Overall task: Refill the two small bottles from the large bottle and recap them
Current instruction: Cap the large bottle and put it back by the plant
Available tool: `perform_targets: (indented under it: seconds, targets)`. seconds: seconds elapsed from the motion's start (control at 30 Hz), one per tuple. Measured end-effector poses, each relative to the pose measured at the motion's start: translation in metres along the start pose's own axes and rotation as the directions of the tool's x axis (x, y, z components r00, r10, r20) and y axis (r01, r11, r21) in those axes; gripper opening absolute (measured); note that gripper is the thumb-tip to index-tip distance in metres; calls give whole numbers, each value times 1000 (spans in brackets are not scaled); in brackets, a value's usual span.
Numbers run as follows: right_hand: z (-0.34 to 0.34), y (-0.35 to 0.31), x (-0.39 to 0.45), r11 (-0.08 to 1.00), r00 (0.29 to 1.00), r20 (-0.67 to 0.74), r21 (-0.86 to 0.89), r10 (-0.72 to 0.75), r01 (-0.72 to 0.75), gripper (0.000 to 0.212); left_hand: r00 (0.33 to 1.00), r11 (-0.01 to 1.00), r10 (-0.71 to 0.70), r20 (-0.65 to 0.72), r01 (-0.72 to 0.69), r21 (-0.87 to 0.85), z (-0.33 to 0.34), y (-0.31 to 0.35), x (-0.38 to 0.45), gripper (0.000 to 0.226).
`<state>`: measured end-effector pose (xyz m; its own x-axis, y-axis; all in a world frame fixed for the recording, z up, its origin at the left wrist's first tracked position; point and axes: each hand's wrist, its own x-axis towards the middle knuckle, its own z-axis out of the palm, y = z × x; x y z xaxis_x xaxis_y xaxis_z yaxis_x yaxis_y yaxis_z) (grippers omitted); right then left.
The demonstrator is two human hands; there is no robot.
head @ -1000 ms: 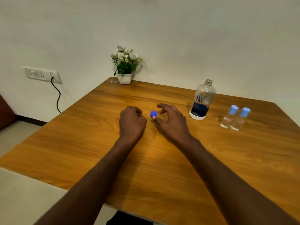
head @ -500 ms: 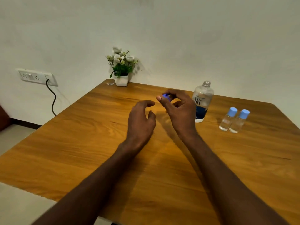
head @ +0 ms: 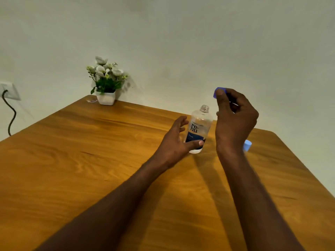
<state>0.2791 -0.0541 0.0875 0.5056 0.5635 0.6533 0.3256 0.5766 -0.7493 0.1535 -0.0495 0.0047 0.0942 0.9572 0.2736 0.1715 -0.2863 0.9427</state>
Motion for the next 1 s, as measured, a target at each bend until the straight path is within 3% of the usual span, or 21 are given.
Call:
perform_targets:
  seconds: [0.1, 0.23, 0.53, 1.0]
  targets:
    - [4, 6, 3, 996, 996, 37, -47, 77, -75, 21, 996, 998, 16, 83, -20, 52, 5, -2, -2, 79]
    - [12, 13, -4, 989, 985, 135, -117, 106, -90, 10, 997, 982, 41, 70, -53, 180, 6, -4, -2, 70]
    - [9, 17, -9, 976, 960, 280, -209, 10, 51, 24, 1000, 998, 22, -19, -21, 55, -2, -3, -2, 70]
    - [11, 23, -22, 960, 957, 247, -197, -149, 200, 29, 999, 1000, 1, -42, 0, 30, -6, 2, -6, 64]
